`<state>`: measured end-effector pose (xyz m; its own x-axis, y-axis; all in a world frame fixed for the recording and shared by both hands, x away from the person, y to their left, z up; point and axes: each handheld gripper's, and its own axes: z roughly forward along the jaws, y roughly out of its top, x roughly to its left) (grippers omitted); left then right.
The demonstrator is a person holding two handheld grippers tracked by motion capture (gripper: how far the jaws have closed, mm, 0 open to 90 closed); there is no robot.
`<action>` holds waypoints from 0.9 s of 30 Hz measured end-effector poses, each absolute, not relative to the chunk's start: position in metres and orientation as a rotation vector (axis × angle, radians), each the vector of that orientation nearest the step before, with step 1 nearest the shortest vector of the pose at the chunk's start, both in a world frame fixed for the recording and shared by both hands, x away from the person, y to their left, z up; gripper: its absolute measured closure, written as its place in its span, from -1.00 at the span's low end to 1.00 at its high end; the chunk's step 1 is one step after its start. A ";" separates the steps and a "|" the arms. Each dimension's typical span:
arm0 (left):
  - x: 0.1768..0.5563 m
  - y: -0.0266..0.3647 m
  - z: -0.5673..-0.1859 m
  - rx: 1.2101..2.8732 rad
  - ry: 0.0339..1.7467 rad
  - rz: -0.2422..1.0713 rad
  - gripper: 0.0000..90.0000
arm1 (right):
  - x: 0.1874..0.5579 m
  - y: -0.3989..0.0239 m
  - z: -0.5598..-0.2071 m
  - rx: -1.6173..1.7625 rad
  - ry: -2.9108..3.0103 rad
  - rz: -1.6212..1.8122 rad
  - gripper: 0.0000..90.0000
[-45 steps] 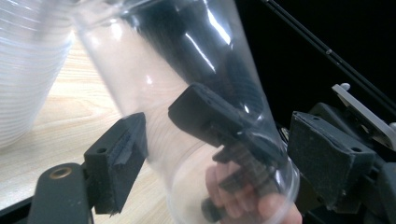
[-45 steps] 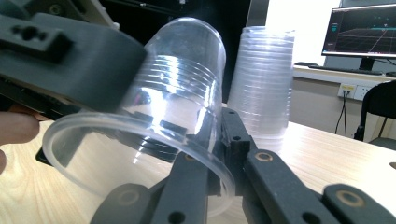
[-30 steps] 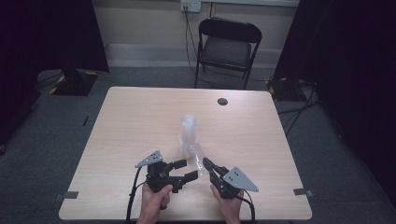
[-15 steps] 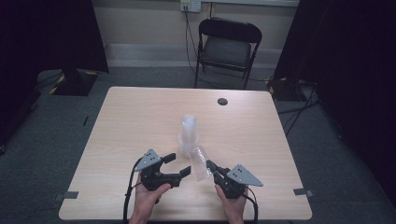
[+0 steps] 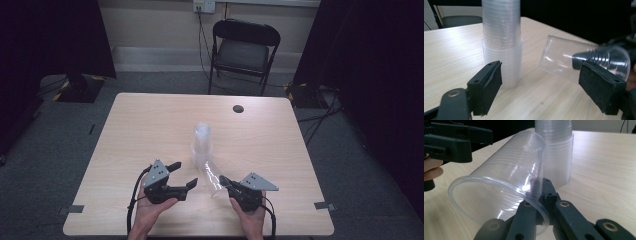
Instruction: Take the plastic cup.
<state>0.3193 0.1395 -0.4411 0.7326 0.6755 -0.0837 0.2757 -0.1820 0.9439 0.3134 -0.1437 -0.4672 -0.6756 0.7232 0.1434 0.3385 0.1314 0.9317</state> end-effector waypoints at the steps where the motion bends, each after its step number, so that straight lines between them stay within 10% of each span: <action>1: 0.319 0.139 -0.441 1.785 0.731 0.429 -0.60 | 0.314 -0.144 -0.467 1.033 2.089 1.555 0.99; 27: 0.310 0.114 -0.464 2.005 0.434 0.520 -0.65 | 0.331 -0.137 -0.457 1.105 2.440 1.426 0.99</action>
<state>0.3103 0.1143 -0.4644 0.8446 0.5050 0.1781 0.0849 -0.4547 0.8866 0.3309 -0.1373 -0.4573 -0.7296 0.6344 0.2554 0.5340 0.2952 0.7923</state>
